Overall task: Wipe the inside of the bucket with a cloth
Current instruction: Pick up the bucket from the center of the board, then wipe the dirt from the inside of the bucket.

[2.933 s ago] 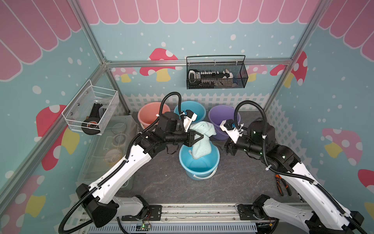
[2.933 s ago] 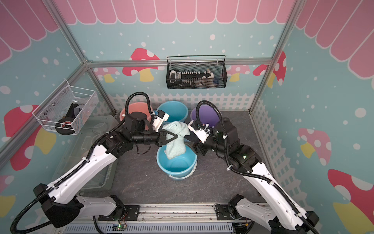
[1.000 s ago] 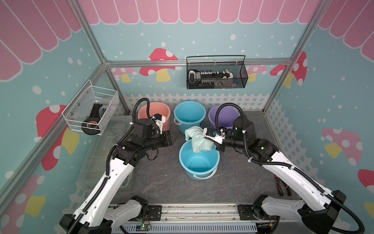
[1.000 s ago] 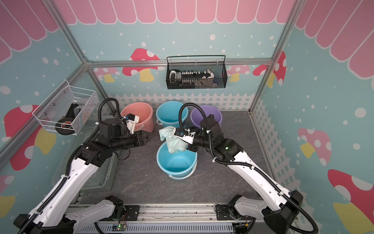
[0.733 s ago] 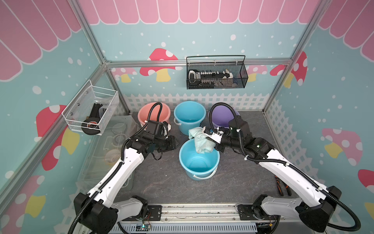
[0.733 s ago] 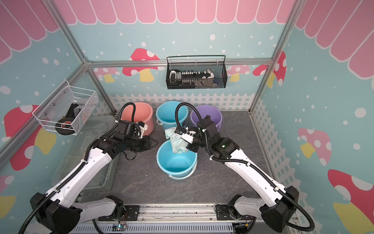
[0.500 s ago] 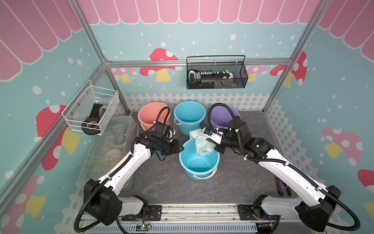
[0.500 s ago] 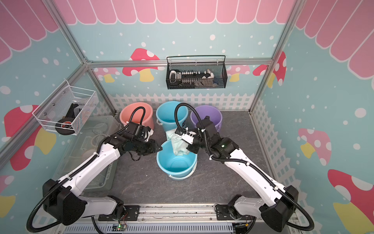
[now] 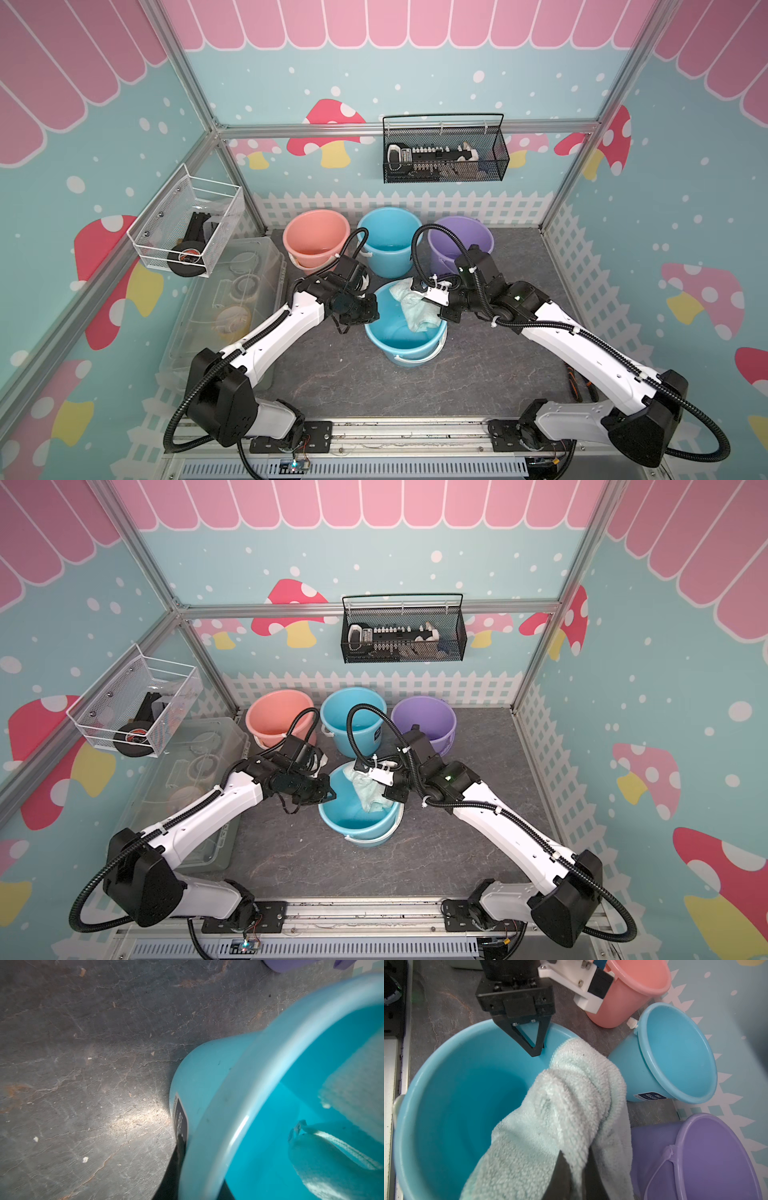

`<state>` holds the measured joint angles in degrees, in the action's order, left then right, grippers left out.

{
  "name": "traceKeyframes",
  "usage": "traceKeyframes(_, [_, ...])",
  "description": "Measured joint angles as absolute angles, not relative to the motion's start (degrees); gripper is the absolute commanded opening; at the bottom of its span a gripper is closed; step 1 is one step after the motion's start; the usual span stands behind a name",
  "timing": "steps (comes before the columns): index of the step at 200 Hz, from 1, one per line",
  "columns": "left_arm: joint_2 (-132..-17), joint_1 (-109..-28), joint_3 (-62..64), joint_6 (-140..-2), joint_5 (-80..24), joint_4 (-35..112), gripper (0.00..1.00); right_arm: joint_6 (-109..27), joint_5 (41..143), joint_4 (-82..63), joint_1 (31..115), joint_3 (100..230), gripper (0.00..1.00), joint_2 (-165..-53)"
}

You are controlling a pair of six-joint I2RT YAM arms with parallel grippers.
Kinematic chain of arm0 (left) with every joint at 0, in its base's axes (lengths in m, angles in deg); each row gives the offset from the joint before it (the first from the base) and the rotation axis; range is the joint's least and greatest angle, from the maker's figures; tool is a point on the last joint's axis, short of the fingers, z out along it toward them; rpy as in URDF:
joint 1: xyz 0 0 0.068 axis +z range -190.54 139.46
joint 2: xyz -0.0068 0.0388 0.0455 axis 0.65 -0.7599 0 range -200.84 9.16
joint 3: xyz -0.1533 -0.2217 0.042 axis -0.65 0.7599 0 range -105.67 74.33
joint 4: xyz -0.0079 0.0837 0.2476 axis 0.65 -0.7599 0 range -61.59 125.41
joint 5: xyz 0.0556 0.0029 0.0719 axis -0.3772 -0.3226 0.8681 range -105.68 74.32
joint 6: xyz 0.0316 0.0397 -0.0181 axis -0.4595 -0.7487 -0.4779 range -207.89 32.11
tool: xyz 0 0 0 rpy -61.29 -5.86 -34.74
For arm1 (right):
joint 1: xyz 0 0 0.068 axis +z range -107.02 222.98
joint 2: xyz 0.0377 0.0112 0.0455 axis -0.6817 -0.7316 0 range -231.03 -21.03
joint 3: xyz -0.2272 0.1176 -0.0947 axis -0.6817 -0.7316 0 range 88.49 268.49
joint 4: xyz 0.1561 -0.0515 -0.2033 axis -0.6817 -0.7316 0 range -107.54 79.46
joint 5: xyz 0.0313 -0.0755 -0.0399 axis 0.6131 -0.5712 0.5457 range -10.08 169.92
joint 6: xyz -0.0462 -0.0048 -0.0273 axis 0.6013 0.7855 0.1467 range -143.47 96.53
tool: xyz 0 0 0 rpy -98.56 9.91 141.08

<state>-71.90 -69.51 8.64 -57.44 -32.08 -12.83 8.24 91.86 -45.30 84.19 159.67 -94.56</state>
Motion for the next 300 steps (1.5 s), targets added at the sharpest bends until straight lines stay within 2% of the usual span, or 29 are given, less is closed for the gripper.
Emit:
traceKeyframes(71, [-66.8, -75.5, 6.1, -59.7, -24.8, -13.7, 0.00, 32.6, 90.1, -42.9, 89.7, 156.8, 0.00, -96.4])
traceKeyframes(120, [-63.8, -81.5, 3.8, -62.7, -21.4, -14.1, 0.00, 52.8, 85.6, -34.3, 92.6, 151.0, 0.00, -100.0])
traceKeyframes(159, [-63.6, -83.4, 3.8, -63.2, -18.8, -15.4, 0.00, 61.5, 81.7, -25.7, 93.0, 147.7, 0.00, -104.8])
traceKeyframes(230, [-63.0, -83.9, 4.3, -62.8, -13.1, -15.8, 0.00, 63.2, 66.9, -19.6, 93.9, 147.7, 0.00, -113.2])
traceKeyframes(264, [-63.0, -84.2, 4.6, -62.3, -11.2, -16.1, 0.00, 59.2, 63.8, -26.5, 94.0, 150.0, 0.00, -113.9])
traceKeyframes(300, [-63.0, -84.9, 5.1, -61.0, -10.7, -16.3, 0.00, 53.4, 67.1, -39.8, 94.0, 154.9, 0.00, -115.2])
